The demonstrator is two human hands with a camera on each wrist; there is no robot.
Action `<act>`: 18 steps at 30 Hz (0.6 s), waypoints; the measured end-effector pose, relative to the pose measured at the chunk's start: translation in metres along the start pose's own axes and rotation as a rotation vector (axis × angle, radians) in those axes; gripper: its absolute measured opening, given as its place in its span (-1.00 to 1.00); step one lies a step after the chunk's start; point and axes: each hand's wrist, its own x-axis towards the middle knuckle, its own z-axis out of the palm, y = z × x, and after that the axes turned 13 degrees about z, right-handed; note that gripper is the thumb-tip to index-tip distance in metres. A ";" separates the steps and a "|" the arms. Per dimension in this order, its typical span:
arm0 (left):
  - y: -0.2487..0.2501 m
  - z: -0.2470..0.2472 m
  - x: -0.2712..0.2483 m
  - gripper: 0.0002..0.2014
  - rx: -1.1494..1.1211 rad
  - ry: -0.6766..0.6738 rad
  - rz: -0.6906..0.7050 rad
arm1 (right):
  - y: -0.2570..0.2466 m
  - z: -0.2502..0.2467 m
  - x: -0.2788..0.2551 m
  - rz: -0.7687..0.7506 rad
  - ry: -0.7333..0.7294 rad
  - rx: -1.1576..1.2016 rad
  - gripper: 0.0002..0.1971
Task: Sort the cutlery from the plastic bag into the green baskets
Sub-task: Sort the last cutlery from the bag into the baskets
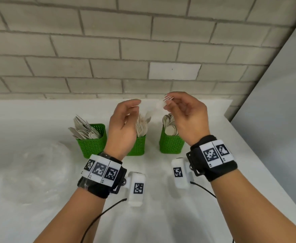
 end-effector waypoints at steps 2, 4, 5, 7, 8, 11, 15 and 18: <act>0.010 -0.006 0.016 -0.74 0.024 -0.032 0.056 | 0.003 0.014 0.008 -0.052 -0.029 -0.073 -0.86; 0.014 -0.010 0.027 -0.72 0.070 -0.085 0.081 | 0.008 0.028 0.014 -0.101 -0.081 -0.190 -0.85; 0.013 -0.011 0.030 -0.72 0.099 -0.113 0.078 | 0.012 0.035 0.016 -0.131 -0.107 -0.268 -0.83; 0.007 -0.011 0.032 -0.72 0.169 -0.170 0.052 | 0.020 0.048 0.019 -0.198 -0.131 -0.443 -0.77; 0.003 -0.012 0.031 -0.71 0.220 -0.195 0.038 | 0.022 0.053 0.020 -0.239 -0.128 -0.522 -0.73; -0.005 -0.014 0.025 -0.65 0.409 -0.253 0.023 | 0.020 0.060 0.027 -0.361 -0.079 -0.707 -0.71; -0.006 -0.013 0.021 -0.71 0.570 -0.136 0.145 | 0.009 0.061 0.038 -0.435 -0.074 -0.707 -0.79; -0.007 -0.013 0.032 -0.75 0.559 -0.108 0.202 | 0.003 0.062 0.039 -0.492 0.000 -0.746 -0.87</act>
